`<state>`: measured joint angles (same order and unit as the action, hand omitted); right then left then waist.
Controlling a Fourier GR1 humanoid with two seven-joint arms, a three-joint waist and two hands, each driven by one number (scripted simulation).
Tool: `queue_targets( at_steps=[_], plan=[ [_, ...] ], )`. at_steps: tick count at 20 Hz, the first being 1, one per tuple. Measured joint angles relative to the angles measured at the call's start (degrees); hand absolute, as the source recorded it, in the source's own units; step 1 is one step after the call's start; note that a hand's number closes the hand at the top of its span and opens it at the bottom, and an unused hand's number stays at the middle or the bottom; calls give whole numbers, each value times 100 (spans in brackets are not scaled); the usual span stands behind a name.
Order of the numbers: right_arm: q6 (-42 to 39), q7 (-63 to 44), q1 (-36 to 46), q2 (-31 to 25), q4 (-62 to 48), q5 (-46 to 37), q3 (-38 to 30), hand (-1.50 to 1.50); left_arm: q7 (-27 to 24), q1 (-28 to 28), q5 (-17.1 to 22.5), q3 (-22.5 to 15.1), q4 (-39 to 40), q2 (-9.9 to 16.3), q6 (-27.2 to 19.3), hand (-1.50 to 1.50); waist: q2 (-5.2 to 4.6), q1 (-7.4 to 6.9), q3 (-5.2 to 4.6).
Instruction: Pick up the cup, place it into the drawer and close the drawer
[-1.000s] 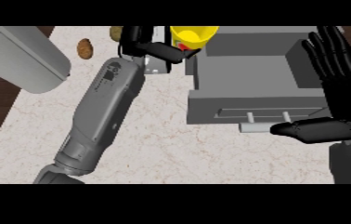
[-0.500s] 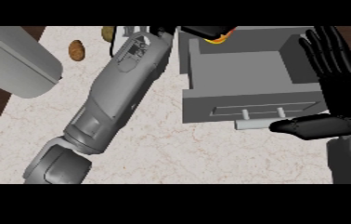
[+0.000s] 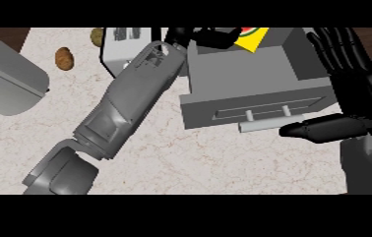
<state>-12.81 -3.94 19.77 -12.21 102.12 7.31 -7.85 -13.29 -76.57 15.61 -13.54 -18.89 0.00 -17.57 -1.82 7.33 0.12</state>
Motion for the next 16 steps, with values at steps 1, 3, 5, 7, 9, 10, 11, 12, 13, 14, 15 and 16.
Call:
queue_targets(
  at_steps=[1,3,5,7,9,10,11,12,13,14,15,16],
  plan=[
    [-24,9,15,-7,-8,12,8,-150,66,-11,18,-110,60,0,66,150,-5,37,1],
    [-32,20,48,27,-15,4,62,-150,104,26,75,-291,133,0,155,150,-26,131,2],
    [-41,-22,134,37,-7,5,115,-150,113,85,118,-458,188,0,183,-150,-46,215,1],
    [-74,-6,204,57,-34,17,167,-150,54,162,216,-548,184,1,214,-150,-76,300,0],
    [-137,-24,259,83,-44,91,220,-150,-45,265,388,-582,104,0,224,-150,-87,367,-1],
    [-172,-38,284,130,-33,150,275,-150,-108,311,475,-588,62,0,208,-150,-87,380,-3],
    [-262,-84,359,146,-67,268,320,-150,-172,353,574,-586,6,1,205,-150,-97,398,-4],
    [-384,-106,355,160,-65,379,388,150,-204,353,681,-559,-37,1,196,-150,-100,432,-5],
    [-497,-107,371,172,-75,462,461,150,-275,367,788,-527,-81,1,209,-150,-113,454,-5],
    [-631,-105,392,178,-86,561,536,150,-359,413,904,-516,-156,0,253,-150,-111,450,-5],
    [-777,-107,390,189,-75,666,629,150,-463,442,1017,-484,-217,1,280,-150,-112,461,-7],
    [-935,-122,413,191,-71,759,745,150,-560,437,1130,-444,-286,1,320,-150,-121,475,-9]
  ],
)
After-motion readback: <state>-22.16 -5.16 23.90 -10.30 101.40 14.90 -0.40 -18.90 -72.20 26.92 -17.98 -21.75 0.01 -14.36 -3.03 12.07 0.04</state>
